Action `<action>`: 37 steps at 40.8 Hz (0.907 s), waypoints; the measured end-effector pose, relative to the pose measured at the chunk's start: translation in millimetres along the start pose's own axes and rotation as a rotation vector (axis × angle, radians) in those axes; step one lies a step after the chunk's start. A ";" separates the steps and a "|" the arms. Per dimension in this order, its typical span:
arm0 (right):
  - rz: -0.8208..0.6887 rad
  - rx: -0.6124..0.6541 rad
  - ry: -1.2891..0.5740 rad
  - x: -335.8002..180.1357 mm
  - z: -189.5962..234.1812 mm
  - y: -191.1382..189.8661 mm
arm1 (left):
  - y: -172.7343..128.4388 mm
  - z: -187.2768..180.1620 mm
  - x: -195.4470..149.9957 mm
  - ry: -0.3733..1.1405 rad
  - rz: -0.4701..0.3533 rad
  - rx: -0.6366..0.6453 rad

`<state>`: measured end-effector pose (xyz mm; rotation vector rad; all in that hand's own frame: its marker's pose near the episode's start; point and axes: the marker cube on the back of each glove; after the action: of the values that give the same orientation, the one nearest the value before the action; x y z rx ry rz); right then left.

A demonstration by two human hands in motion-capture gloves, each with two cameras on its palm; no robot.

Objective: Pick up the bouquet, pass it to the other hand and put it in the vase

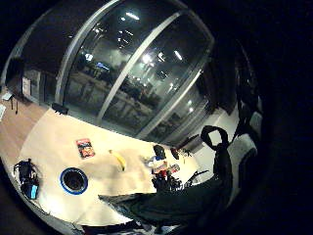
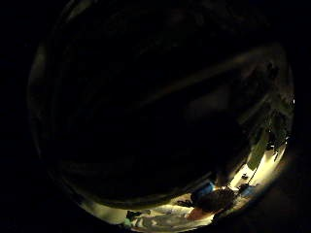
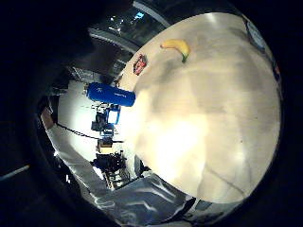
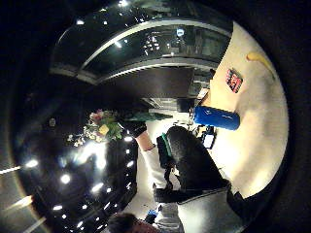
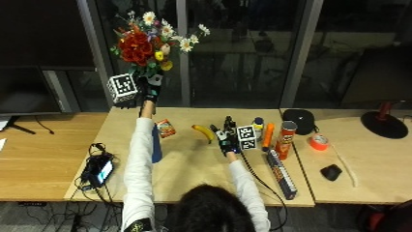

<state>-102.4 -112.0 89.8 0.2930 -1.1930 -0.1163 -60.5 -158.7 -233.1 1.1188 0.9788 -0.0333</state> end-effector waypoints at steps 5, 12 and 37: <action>-0.113 0.108 0.172 24.0 -8.5 -16.7 | 0.6 -3.7 -26.9 0.008 -0.046 0.015; -0.090 0.075 0.134 19.3 -6.8 -9.8 | 0.3 -7.5 -79.6 -0.006 -0.072 0.027; 0.107 -0.073 0.118 66.1 -5.3 20.1 | 183.7 -108.3 -254.3 -0.404 -0.602 -0.821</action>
<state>-74.4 -108.0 153.1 0.1692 -1.0821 -0.0486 -195.6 -97.5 63.8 0.0356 0.8063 -0.3045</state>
